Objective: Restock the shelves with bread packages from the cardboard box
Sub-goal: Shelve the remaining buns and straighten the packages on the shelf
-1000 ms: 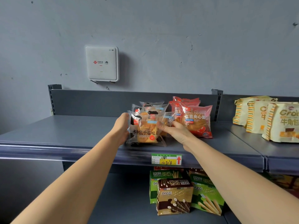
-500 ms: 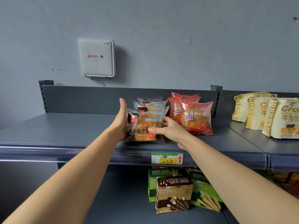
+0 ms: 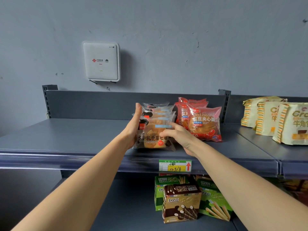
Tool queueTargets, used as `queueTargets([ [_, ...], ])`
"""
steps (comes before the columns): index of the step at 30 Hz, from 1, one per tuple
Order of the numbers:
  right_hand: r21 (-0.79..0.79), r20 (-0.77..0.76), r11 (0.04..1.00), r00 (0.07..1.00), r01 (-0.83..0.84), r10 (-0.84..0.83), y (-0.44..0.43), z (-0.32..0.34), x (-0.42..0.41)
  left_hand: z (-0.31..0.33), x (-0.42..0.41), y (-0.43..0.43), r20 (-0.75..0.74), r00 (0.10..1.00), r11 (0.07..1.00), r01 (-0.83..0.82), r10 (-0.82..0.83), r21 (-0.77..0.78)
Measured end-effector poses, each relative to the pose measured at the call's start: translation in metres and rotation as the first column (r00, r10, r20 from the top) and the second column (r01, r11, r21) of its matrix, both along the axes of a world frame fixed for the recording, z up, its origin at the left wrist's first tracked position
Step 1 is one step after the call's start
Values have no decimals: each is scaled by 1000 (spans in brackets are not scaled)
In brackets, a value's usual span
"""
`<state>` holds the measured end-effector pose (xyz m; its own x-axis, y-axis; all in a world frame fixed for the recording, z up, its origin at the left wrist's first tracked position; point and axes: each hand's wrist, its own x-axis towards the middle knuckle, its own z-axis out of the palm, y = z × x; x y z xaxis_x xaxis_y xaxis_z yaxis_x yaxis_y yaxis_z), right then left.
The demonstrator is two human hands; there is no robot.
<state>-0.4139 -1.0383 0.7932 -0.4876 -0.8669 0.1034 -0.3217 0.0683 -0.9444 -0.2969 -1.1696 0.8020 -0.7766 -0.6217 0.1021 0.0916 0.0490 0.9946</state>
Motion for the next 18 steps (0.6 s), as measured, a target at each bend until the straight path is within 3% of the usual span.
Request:
queueTargets([
  [5,-51,59,999,998,8,-5,1,2,3,1,0,3,-49,999,1000,11,-10,22],
  [7,-127,123,984,987,122,-106,-2,1,-3,2,4,-1,-50,998,998,-20,23,58],
  [10,-96,181,954,948,283,-263,-9,0,-12,0,8,-14,-25,997,990,-67,70,128],
  [18,-134,253,949,936,286,-247,-31,11,-15,5,4,-36,-12,987,967,-155,160,202],
])
